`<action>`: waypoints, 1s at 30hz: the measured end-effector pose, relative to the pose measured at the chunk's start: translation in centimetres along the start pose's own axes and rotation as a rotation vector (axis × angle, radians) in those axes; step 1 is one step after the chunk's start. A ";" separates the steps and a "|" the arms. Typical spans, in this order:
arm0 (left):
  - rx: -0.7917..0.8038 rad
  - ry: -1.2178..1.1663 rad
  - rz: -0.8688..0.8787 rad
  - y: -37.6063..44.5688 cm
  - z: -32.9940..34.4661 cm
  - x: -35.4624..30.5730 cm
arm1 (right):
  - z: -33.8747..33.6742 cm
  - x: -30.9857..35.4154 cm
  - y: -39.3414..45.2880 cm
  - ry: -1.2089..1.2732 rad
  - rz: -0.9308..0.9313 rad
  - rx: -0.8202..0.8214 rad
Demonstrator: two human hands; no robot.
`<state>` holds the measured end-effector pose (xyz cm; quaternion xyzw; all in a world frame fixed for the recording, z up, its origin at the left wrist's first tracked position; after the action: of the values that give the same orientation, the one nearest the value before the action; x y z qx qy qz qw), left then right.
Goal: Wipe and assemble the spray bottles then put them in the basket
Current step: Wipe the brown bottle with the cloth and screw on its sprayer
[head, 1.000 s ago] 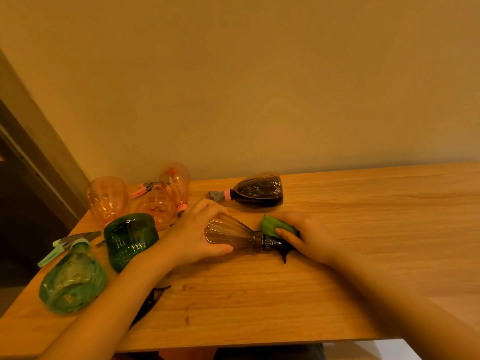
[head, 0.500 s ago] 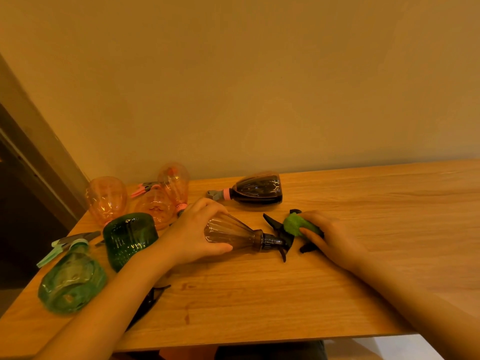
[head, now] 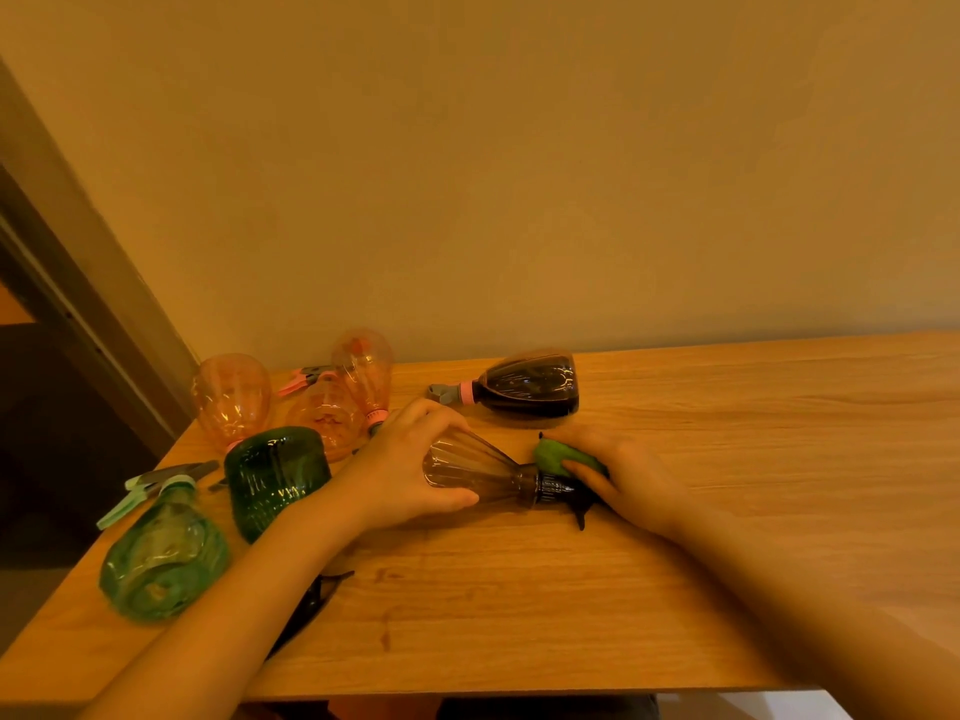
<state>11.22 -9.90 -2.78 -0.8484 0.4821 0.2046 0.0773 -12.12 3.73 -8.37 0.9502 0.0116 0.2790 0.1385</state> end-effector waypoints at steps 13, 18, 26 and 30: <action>0.016 -0.005 -0.008 0.1 -0.1 -0.2 | -1.4 -1.5 -4.3 0.000 0.144 -0.098; 0.008 0.004 -0.007 -0.1 0.0 -0.2 | -0.3 -0.3 -2.6 -0.032 0.031 -0.283; 0.014 0.025 -0.008 -0.2 0.0 -0.1 | 0.7 0.2 -0.6 -0.186 -0.134 -0.049; 0.015 0.018 -0.006 -0.1 -0.1 -0.1 | 0.3 -0.8 -1.2 -0.185 -0.130 0.052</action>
<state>11.25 -9.80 -2.70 -0.8510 0.4817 0.1932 0.0799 -12.58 4.69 -9.35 0.9724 0.0678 0.1800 0.1321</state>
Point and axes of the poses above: each hand's wrist, its own y-axis towards the middle knuckle, its own z-axis out of the palm, x = y × z, the point moved 1 cm from there along y, towards the middle knuckle, and after that the axes turned 1 degree about x, right-handed, at the moved point
